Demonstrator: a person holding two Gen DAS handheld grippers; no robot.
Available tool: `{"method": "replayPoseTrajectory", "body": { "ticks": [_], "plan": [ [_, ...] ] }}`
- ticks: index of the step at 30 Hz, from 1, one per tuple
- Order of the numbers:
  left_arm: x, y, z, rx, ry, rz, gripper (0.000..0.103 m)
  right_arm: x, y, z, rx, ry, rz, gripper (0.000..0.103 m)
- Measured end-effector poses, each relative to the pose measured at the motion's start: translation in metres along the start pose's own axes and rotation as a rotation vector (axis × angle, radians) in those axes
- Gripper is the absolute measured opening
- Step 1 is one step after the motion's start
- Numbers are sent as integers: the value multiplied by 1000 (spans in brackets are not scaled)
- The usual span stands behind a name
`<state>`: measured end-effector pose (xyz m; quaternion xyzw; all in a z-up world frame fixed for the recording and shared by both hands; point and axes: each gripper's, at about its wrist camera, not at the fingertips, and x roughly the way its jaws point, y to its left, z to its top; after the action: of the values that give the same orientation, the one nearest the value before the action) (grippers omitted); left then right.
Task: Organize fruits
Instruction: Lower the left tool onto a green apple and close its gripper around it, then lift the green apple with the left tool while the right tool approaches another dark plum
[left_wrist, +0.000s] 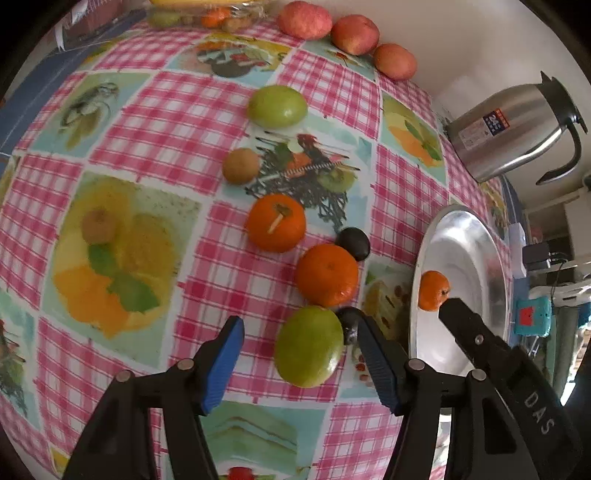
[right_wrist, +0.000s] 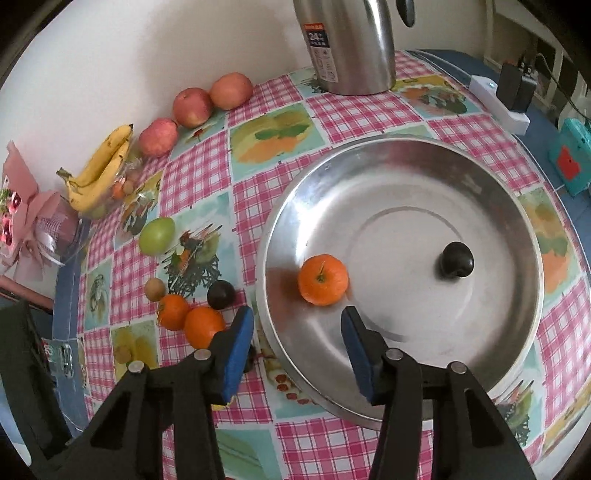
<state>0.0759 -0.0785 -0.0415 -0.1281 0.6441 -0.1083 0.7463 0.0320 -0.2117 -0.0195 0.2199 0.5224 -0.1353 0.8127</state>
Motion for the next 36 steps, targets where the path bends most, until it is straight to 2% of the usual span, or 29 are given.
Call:
{"method": "replayPoseTrajectory", "body": {
  "ticks": [9, 23, 36],
  "plan": [
    [6, -11, -1, 40, 12, 28, 66, -9, -1, 4, -6, -42, -24, 52],
    [19, -20, -4, 71, 58, 32, 56, -6, 1, 4, -9, -29, -14, 52],
    [16, -17, -4, 58, 60, 28, 42, -4, 0, 4, -8, -23, -17, 52]
  ]
}}
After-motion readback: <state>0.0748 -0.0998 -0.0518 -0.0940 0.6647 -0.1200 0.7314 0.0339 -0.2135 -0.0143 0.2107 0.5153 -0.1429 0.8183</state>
